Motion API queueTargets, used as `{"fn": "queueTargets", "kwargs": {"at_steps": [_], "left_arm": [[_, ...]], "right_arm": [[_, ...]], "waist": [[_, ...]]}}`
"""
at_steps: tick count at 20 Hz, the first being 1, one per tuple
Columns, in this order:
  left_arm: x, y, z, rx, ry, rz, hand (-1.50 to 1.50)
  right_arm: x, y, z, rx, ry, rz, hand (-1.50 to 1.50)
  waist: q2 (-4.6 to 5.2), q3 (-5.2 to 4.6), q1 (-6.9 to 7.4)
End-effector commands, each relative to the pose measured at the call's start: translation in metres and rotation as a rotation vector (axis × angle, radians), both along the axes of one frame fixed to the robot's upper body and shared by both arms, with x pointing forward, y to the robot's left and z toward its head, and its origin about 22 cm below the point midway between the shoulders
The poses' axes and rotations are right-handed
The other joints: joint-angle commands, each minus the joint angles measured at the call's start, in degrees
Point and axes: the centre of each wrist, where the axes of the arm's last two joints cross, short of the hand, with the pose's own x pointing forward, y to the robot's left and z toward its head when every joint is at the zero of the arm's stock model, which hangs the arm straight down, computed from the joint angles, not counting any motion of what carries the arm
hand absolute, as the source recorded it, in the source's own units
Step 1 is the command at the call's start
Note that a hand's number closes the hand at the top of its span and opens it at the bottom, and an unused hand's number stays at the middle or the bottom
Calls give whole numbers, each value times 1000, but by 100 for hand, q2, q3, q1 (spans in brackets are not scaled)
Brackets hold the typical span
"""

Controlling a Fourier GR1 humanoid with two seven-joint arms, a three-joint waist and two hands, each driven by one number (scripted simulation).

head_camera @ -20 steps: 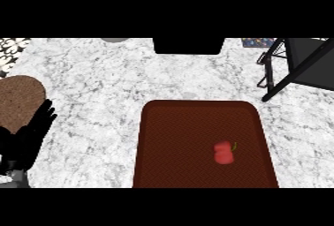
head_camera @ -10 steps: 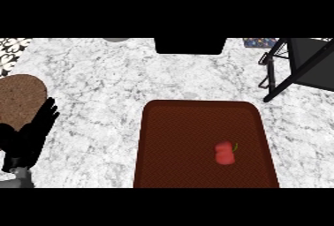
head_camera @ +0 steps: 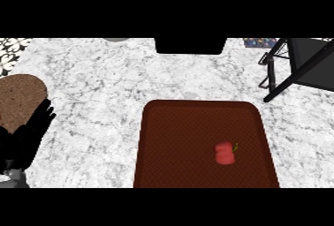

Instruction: Pick the can from the tray and place it in the tiered shelf

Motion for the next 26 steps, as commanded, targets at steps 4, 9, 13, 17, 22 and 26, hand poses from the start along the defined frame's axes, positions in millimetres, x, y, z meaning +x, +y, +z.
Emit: {"fn": "queueTargets", "kwargs": {"at_steps": [4, 9, 13, 17, 22, 26], "left_arm": [[7, -16, 1, -14, -7, -3, 0], [10, -19, 6, -7, 0, -3, 0], [3, -7, 7, -2, -11, 7, 0], [5, 6, 11, -1, 6, 12, 0], [-6, 0, 12, 7, 0, 8, 0], [-13, 7, 0, 0, -5, 26, 0]], "right_arm": [[15, -24, -34, 83, -12, -119, -150], [33, -22, -54, -23, 35, -63, -150], [35, -29, -40, 90, -42, -38, -150], [29, -35, -41, 203, -76, -4, -150], [22, -49, -25, 406, -77, 23, -150], [-8, -83, -15, 511, -135, 63, -150]], "waist": [[-13, 3, -52], [4, 5, -3], [7, 6, 25], [-26, 3, -95], [-27, 6, -26], [-22, 5, -87]]}}
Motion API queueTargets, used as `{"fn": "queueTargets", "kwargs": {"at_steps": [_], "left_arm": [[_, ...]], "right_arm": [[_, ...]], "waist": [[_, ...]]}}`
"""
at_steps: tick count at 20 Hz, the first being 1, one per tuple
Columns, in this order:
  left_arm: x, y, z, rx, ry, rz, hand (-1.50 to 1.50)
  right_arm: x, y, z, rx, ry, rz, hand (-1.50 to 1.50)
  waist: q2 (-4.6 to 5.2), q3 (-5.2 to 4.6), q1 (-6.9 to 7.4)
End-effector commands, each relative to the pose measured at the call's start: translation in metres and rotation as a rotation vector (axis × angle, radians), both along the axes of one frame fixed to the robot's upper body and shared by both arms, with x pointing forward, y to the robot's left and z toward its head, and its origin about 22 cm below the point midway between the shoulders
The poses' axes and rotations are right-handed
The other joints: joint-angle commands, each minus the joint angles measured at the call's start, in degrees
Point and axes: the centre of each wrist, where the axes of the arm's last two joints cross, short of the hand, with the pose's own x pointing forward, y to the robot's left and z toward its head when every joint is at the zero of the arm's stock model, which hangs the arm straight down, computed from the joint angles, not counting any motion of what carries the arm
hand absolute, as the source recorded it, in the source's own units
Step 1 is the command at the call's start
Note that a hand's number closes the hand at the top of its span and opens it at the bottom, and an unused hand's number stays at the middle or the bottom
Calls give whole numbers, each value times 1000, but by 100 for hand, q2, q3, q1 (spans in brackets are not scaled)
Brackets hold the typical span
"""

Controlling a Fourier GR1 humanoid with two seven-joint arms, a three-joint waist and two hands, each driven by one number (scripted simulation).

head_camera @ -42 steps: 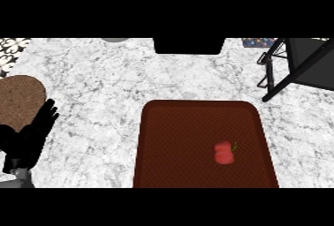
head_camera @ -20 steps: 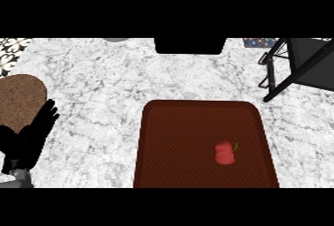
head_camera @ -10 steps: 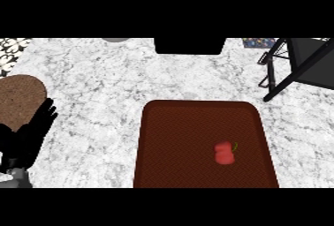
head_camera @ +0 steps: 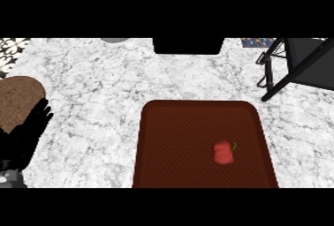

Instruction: Pick the can from the tray and place it in the tiered shelf

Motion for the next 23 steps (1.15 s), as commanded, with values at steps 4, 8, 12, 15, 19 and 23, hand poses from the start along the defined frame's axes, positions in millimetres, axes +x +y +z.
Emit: {"fn": "queueTargets", "kwargs": {"at_steps": [4, 8, 12, 15, 19, 23], "left_arm": [[-6, -5, -13, 0, -2, 0, 0], [-3, -9, -11, -6, -2, 10, 0], [-7, -11, -8, -13, 12, 1, 0], [-16, -1, -14, 1, 6, 14, 0], [-13, 9, -11, 5, 12, 53, 0], [-16, 8, -18, -6, 19, 60, 0]], "right_arm": [[-46, -40, 33, 179, -141, 40, -150], [-101, -78, 54, 214, -166, -9, -150], [-164, -102, 87, 215, -179, -105, -150], [-205, -119, 88, 179, -140, -119, -150], [-247, -130, 93, 170, -81, -109, -150], [-276, -134, 100, 159, -94, -92, -150]], "waist": [[-8, 1, -54], [9, 7, -76], [2, 10, -71], [-5, 17, -131], [-2, 39, -245], [-21, 46, -309]]}}
